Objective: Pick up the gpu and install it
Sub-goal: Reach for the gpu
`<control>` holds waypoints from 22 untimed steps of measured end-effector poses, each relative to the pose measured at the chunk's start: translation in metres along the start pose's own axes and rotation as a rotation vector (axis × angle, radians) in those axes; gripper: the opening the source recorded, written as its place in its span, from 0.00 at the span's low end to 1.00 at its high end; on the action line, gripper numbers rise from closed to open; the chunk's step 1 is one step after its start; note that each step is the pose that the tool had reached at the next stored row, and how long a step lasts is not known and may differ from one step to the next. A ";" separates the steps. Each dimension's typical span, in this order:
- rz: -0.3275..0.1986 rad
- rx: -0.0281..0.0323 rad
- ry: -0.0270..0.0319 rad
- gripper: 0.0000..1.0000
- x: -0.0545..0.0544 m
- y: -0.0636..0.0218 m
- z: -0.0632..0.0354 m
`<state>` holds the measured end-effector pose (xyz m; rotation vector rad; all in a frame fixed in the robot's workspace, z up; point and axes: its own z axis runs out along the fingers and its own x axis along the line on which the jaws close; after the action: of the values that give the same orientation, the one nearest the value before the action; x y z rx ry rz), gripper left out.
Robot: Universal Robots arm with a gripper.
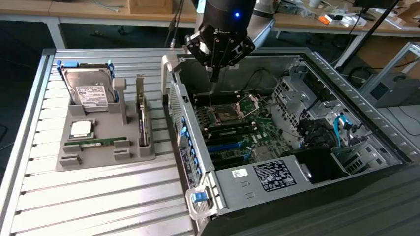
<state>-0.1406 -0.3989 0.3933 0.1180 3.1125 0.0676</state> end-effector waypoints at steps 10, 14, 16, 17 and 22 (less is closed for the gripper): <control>0.000 0.0000 0.0000 0.11 0.004 -0.0003 -0.0001; 0.000 0.0000 0.0000 0.11 0.006 -0.0004 -0.0002; 0.000 0.0000 0.0000 0.11 0.006 -0.0005 -0.0002; 0.000 0.0000 0.0001 0.11 0.007 -0.0005 -0.0002; 0.000 -0.0001 0.0000 0.11 0.010 -0.0008 -0.0003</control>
<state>-0.1504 -0.3989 0.3933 0.1179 3.1125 0.0677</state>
